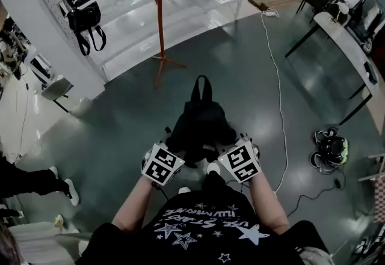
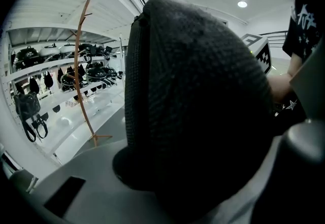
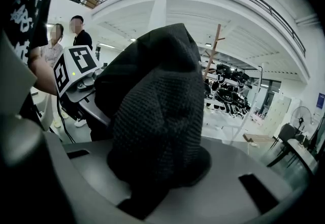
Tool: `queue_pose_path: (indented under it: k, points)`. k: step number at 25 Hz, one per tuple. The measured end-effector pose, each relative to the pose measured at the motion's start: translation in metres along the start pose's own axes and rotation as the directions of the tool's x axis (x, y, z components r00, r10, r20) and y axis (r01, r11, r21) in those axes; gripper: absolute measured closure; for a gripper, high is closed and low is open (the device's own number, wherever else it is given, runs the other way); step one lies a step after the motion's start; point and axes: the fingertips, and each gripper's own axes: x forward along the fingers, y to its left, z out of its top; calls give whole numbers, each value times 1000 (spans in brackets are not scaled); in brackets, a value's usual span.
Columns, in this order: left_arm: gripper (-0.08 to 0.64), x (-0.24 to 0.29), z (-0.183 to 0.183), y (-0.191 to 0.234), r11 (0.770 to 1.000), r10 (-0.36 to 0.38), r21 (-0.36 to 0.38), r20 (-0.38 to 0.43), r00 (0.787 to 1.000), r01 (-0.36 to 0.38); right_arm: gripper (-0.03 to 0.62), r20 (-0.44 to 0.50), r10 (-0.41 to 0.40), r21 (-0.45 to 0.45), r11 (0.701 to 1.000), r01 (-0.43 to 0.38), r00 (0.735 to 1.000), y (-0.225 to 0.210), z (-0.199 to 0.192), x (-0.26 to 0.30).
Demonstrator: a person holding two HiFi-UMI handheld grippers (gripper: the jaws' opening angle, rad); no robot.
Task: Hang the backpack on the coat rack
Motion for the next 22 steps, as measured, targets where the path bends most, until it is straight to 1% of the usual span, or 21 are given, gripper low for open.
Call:
queue_pose_path:
  k: [4,7,9,12,16,22]
  points:
    - [465,19,-4,2,1000,-12,-24,-35,999,11,509,-19,33,23,999,-33,999,-11,-15,11]
    - [463,42,6,7,1000,-9,-21,-57,998,7,508,-19,57,35,998,-56,998,-34,-25,20]
    - [463,56,18,9,1000,-1,-16,-65,998,0,508,-10,72,30,997,-72,997,-54,-28,22]
    - [463,79,44,15,1000,11,-21,-39,999,-11,508,12,83,1,997,-83,996,-88,-24,26]
    - [463,103,79,33,998,55,-21,-16,998,-56,508,54,85,-47,996,-82,995,-134,-10,34]
    - [462,130,114,52,997,71,-18,-4,997,-71,508,69,81,-67,995,-76,994,-180,1,46]
